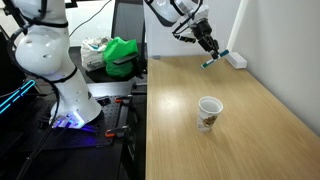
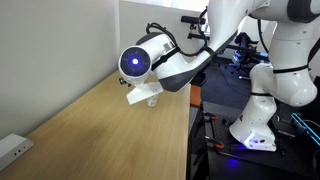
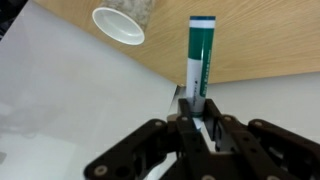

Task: Put the marker inside the cup

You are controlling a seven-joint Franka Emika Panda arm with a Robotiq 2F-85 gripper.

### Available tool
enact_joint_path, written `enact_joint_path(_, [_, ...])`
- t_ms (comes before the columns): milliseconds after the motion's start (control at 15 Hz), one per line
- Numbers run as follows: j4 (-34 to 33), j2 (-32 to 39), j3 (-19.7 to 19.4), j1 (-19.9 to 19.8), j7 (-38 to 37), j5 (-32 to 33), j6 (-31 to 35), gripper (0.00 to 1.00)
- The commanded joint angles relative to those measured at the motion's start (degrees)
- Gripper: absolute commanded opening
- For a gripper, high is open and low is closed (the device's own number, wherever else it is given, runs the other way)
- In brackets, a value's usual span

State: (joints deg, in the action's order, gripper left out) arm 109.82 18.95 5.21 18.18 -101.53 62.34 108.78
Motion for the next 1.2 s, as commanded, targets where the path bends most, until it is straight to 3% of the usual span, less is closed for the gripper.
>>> enact_joint_path(0, [-0.1, 0.0, 1.5, -1.2, 0.0, 0.2, -0.5, 0.19])
enact_joint_path(67, [-1.0, 0.9, 1.3, -0.6, -3.0, 0.8, -1.9, 0.05])
enact_joint_path(600, [-6.0, 5.0, 2.1, 2.8, -27.4, 7.2, -16.4, 0.05])
enact_joint_path(867, [-7.8, 6.2, 2.9, 3.1, -31.6, 7.4, -24.3, 0.05])
enact_joint_path(1133, [-5.9, 4.3, 2.6, 1.8, -32.0, 9.4, -27.7, 0.05])
